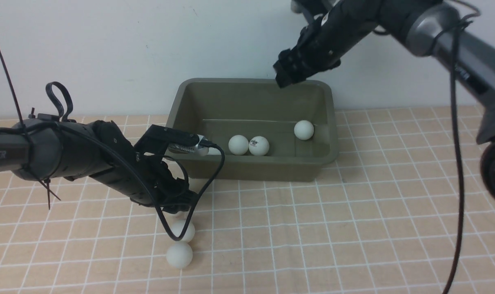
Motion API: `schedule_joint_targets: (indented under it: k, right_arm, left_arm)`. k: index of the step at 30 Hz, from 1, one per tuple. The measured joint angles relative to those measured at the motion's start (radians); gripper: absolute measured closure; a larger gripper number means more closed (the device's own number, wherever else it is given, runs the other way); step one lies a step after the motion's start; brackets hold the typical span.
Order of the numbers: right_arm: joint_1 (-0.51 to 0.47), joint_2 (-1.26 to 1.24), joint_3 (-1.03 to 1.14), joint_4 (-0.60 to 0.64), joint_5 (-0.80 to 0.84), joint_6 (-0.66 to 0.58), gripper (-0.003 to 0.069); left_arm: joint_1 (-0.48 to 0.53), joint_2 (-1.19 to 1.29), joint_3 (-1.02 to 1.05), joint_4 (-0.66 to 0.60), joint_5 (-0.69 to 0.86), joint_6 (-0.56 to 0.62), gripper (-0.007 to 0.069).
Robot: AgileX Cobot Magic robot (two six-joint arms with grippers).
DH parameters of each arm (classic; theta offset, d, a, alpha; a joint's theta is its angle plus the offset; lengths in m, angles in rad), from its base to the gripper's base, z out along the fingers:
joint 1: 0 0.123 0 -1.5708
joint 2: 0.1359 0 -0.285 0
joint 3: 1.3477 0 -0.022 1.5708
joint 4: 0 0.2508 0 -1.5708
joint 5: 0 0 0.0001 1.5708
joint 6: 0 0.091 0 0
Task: Put the table tennis balls into the box on the light coffee tablecloth.
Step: 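Reach for and grasp a ping pong ball on the table beside the basket, then drop the ball into the bin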
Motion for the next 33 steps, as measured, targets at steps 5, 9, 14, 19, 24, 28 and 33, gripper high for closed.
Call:
schedule_joint_targets:
  k: [5,9,14,19,24,28,33]
  right_arm:
    - [-0.055,-0.109,0.000,-0.099,0.062,0.056,0.0208]
    - [-0.137,-0.178,0.007,-0.141,0.087,0.087,0.0208]
    - [-0.236,-0.254,0.088,-0.149,0.091,0.092,0.0208]
    - [-0.340,-0.294,0.159,-0.130,0.095,0.093,0.0256]
    - [-0.432,-0.333,0.242,-0.087,0.097,0.087,0.0446]
    - [-0.473,-0.408,0.306,-0.043,0.099,0.050,0.0619]
    - [-0.492,-0.545,0.391,-0.016,0.099,0.010,0.0673]
  left_arm:
    - [0.000,-0.075,0.000,0.035,0.087,-0.031,0.0305]
    - [0.000,-0.181,0.000,0.097,0.177,-0.094,0.0305]
    - [0.000,-0.273,-0.006,0.138,0.198,-0.128,0.0305]
    - [-0.013,-0.283,-0.068,0.096,0.136,-0.094,0.0305]
    - [-0.041,-0.194,-0.204,0.018,0.063,-0.006,0.0305]
    - [-0.046,-0.071,-0.340,-0.037,0.063,0.016,0.0305]
    - [-0.046,0.087,-0.486,-0.054,0.087,0.029,0.0305]
